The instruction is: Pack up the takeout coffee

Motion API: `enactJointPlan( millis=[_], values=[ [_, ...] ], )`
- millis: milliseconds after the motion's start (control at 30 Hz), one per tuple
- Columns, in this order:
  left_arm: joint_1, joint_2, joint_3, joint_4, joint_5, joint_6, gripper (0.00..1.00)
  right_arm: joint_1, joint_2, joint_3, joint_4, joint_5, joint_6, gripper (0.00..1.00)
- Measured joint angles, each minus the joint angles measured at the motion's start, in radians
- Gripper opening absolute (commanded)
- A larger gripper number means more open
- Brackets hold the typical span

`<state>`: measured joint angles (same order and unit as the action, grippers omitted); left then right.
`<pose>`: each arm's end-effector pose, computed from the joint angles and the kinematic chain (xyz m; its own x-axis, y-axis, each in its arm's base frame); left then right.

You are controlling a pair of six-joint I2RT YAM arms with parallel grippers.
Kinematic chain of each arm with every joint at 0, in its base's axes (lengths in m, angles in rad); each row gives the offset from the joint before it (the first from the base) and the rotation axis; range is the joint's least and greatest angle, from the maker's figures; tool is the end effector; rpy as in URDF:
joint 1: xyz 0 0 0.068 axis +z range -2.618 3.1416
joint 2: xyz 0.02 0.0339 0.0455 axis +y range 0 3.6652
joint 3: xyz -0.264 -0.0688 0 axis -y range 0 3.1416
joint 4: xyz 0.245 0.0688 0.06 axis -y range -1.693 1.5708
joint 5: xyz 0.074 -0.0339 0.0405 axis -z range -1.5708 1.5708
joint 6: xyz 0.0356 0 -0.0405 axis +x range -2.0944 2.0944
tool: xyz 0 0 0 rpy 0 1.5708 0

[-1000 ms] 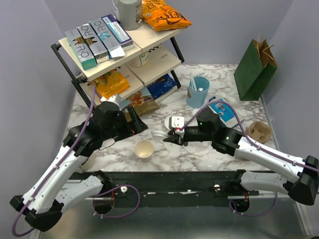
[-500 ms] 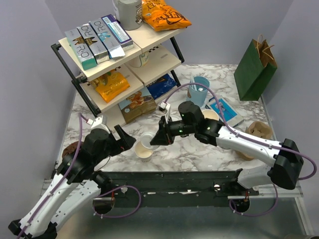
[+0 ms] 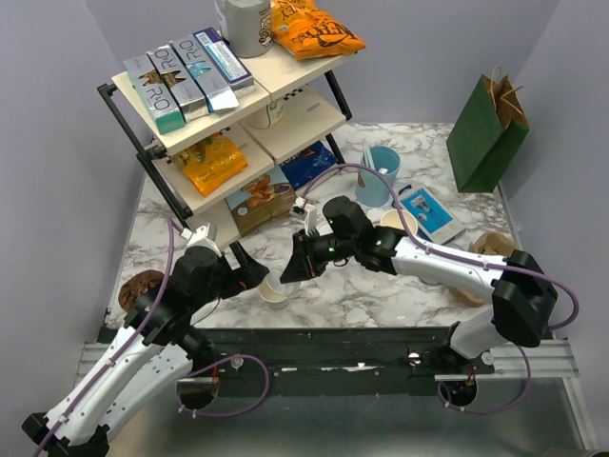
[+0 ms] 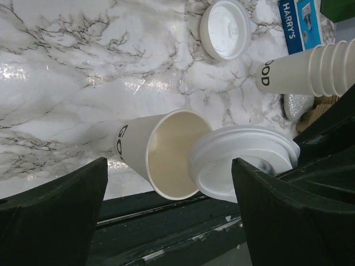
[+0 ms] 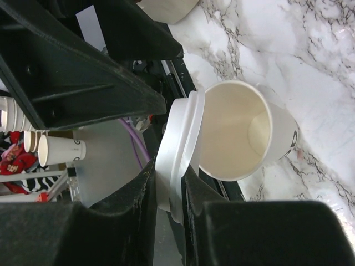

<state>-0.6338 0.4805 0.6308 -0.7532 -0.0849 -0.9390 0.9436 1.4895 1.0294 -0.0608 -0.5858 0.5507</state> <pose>0.0899 -0.0623 0.2695 -0.7006 -0.4830 -0.5253 -0.0535 0.7696 -0.6363 0.1805 0.2825 0.2700 -0.7492 -0.2907 -0.5952 -0.6619 0.2967 0.6883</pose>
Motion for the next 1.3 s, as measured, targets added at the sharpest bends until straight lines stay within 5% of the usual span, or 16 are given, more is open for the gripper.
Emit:
enactJointPlan(
  millis=[500,1300],
  values=[
    [0.000,-0.021,-0.041,0.050,0.041,-0.011,0.99,0.000,0.069,0.000,0.003,0.048,0.051,0.53],
    [0.000,0.054,-0.083,0.083,0.098,-0.029,0.99,0.000,0.069,0.069,-0.192,0.182,-0.044,0.56]
  ],
)
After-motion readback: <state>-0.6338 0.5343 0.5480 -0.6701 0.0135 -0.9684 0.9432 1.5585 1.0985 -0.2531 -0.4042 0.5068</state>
